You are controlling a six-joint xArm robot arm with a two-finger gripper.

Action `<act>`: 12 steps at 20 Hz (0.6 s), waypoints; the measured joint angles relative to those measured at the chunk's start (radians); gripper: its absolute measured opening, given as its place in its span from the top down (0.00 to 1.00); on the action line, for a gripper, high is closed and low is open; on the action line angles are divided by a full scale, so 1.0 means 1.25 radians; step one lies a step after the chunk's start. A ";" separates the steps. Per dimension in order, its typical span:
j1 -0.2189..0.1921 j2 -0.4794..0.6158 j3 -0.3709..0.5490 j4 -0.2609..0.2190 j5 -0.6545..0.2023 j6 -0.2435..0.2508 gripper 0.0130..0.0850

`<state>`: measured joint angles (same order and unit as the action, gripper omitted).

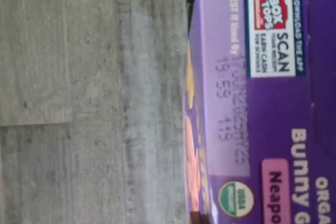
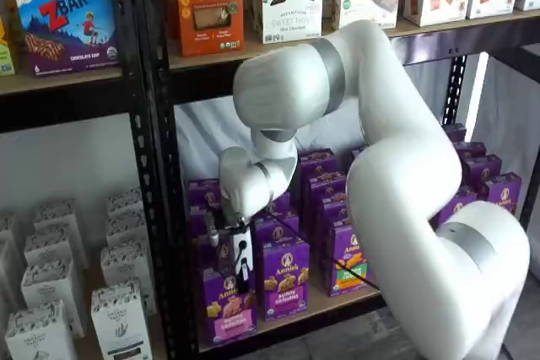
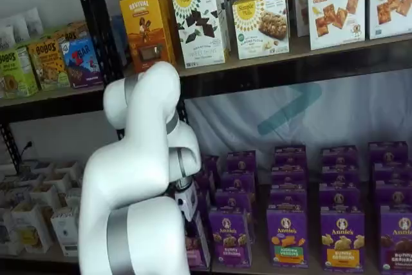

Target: Pick up the purple box with a pink patch in the middle, on the bottom shelf, the first box from the left

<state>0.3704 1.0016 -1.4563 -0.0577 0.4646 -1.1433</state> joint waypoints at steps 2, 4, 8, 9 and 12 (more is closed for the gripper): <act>0.004 -0.020 0.031 -0.009 -0.011 0.012 0.78; 0.008 -0.042 0.067 -0.013 -0.024 0.020 0.78; 0.015 -0.101 0.154 -0.011 -0.059 0.025 0.78; 0.016 -0.115 0.175 -0.010 -0.067 0.026 0.78; 0.017 -0.160 0.238 -0.005 -0.090 0.024 0.78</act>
<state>0.3922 0.8011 -1.1592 -0.0644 0.3517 -1.1139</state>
